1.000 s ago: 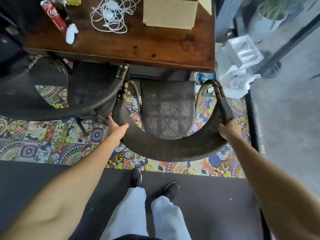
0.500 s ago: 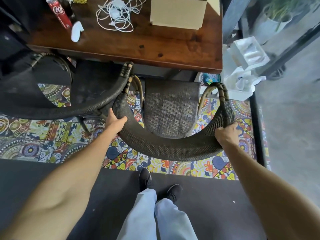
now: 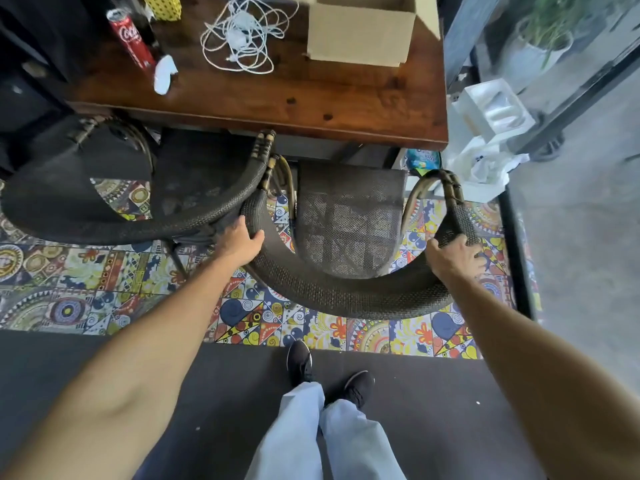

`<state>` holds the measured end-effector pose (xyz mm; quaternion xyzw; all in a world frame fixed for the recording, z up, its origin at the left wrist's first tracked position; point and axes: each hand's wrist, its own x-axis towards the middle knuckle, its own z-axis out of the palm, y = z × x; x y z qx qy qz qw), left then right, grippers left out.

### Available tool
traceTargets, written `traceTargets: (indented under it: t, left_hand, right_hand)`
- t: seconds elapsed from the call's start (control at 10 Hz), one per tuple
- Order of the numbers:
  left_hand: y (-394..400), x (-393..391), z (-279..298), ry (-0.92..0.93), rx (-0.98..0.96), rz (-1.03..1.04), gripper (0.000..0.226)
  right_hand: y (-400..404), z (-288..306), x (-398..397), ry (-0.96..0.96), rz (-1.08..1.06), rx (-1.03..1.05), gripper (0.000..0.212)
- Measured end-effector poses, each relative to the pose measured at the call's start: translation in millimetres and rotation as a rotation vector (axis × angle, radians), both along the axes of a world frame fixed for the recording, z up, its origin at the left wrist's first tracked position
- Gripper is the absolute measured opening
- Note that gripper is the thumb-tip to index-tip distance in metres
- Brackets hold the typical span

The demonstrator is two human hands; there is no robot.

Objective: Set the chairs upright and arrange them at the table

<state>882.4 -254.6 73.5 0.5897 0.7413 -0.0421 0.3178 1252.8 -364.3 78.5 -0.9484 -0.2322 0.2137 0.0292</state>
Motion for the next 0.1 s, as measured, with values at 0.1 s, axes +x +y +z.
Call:
traceTargets:
  t: [0.1]
  left_hand:
    - [8.6, 14.2, 35.3, -0.065, 0.143, -0.136, 0.046]
  right_hand:
    - [0.6, 16.1, -4.3, 0.12, 0.148, 0.265, 0.052]
